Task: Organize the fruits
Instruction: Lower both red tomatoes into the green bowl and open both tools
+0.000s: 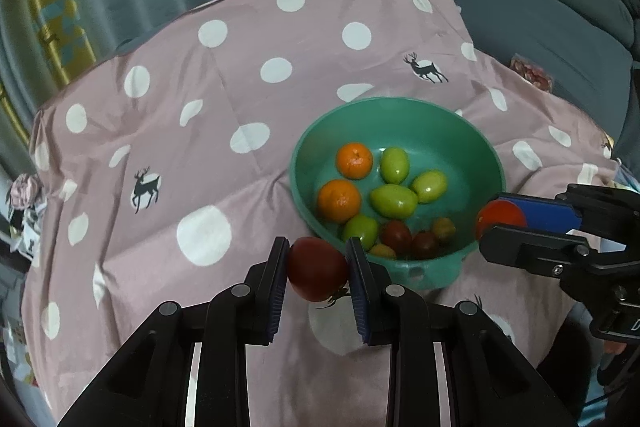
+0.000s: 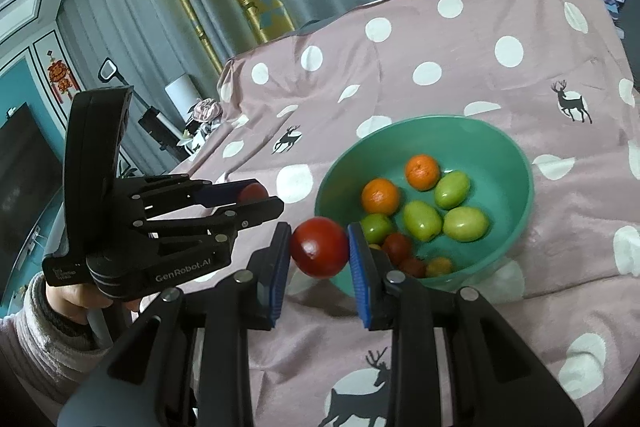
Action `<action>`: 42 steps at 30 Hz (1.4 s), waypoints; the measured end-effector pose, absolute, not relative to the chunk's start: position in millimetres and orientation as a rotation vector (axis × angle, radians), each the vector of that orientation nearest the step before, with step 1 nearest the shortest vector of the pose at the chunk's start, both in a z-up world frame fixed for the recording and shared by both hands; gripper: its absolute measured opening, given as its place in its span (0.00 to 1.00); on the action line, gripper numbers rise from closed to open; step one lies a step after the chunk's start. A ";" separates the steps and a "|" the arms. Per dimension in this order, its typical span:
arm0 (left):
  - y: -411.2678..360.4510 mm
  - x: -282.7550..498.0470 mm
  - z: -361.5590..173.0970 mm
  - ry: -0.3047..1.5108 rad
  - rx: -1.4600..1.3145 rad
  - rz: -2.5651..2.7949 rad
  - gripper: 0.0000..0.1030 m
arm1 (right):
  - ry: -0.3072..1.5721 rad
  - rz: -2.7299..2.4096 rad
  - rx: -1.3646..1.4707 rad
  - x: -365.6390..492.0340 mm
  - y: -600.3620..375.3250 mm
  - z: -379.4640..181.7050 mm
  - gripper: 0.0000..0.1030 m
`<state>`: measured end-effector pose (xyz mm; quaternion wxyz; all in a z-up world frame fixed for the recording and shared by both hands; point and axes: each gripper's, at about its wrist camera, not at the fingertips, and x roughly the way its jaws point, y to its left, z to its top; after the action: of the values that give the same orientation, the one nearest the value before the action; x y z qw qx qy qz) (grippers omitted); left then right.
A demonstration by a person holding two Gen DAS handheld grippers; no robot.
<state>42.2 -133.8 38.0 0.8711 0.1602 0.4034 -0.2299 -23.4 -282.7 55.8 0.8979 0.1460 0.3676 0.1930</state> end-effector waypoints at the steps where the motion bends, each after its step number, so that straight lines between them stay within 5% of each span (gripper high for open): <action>1: -136.3 43.5 37.9 0.842 0.337 -0.485 0.29 | 0.761 0.394 0.302 -22.3 -284.4 55.6 0.28; 42: -199.6 84.6 1.9 0.904 0.458 -0.521 0.29 | 0.828 0.336 0.302 17.6 -319.1 25.9 0.28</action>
<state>84.6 -199.6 1.9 0.8420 0.2167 0.4279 -0.2469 17.6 -319.1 25.9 0.8909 0.1456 0.3987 0.1617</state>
